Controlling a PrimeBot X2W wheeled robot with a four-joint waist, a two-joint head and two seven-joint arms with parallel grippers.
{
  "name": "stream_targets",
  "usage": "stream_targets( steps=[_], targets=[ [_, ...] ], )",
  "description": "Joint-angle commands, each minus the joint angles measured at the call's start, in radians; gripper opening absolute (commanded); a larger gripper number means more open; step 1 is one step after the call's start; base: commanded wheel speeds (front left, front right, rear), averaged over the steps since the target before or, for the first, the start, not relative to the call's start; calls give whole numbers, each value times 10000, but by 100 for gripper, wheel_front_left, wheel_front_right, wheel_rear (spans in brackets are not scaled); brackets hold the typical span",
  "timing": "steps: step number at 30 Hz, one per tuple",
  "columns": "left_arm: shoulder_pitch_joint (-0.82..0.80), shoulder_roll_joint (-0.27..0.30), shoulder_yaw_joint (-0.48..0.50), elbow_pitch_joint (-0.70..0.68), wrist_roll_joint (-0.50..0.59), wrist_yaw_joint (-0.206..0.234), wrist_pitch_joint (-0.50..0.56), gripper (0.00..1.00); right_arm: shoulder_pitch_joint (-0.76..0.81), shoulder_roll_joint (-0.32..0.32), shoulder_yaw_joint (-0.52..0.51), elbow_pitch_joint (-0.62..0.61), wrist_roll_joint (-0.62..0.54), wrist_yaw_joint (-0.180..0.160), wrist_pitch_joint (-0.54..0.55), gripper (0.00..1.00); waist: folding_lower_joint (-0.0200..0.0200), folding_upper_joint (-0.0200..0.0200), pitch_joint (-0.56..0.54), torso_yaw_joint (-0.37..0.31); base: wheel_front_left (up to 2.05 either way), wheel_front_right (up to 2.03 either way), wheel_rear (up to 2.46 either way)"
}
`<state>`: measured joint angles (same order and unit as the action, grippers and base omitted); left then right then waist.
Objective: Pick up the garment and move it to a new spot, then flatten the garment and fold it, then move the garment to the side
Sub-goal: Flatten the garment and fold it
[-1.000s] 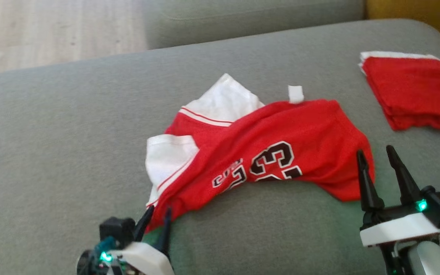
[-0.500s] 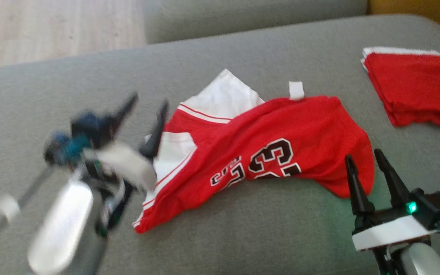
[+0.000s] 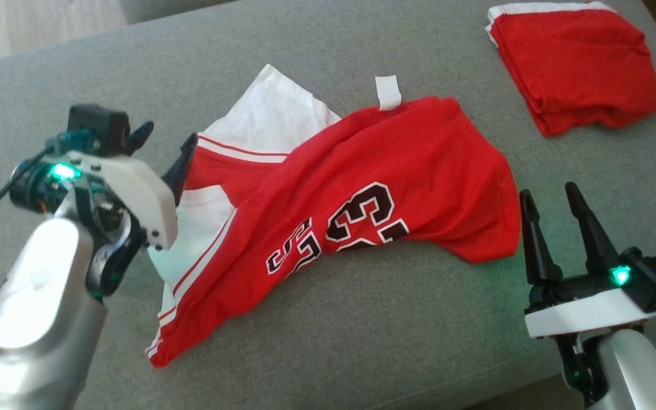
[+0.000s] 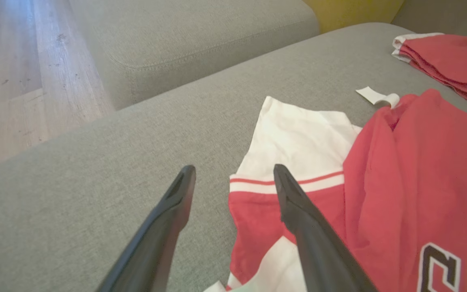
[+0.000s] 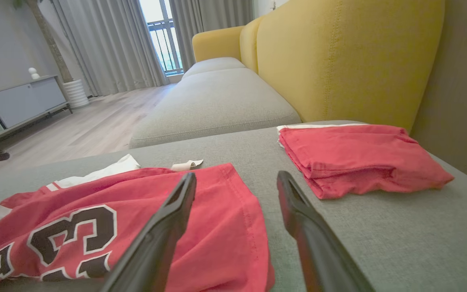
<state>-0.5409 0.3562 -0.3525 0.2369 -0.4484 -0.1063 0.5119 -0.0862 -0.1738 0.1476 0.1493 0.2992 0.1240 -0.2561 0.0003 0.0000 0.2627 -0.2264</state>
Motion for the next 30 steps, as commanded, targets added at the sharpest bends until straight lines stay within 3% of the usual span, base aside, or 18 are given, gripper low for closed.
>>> stream_targets(
  steps=[1, 7, 19, 30],
  targets=[
    [-285, 521, 543, -400, -24, -53, -198, 100, -31, -67, 118, -302, 16, 67, -57, 100, -3, 0, 62, 36, 0, 0, 0],
    [-1296, 362, 349, 34, -591, -175, -194, 100, -322, -25, 280, -345, -12, 67, -57, 100, -3, 0, 410, 18, 0, 0, 0],
    [-4520, 26, -1538, 2068, -706, -239, 516, 100, -1029, 117, 734, -378, 114, 67, -57, 100, -3, 0, 1560, -1002, 0, 0, 0],
    [-5702, 530, -2954, 4059, -649, -242, 150, 100, -1330, 489, 898, -312, 204, 67, -57, 100, -3, 0, 2269, -1661, 0, 0, 0]
  ],
)
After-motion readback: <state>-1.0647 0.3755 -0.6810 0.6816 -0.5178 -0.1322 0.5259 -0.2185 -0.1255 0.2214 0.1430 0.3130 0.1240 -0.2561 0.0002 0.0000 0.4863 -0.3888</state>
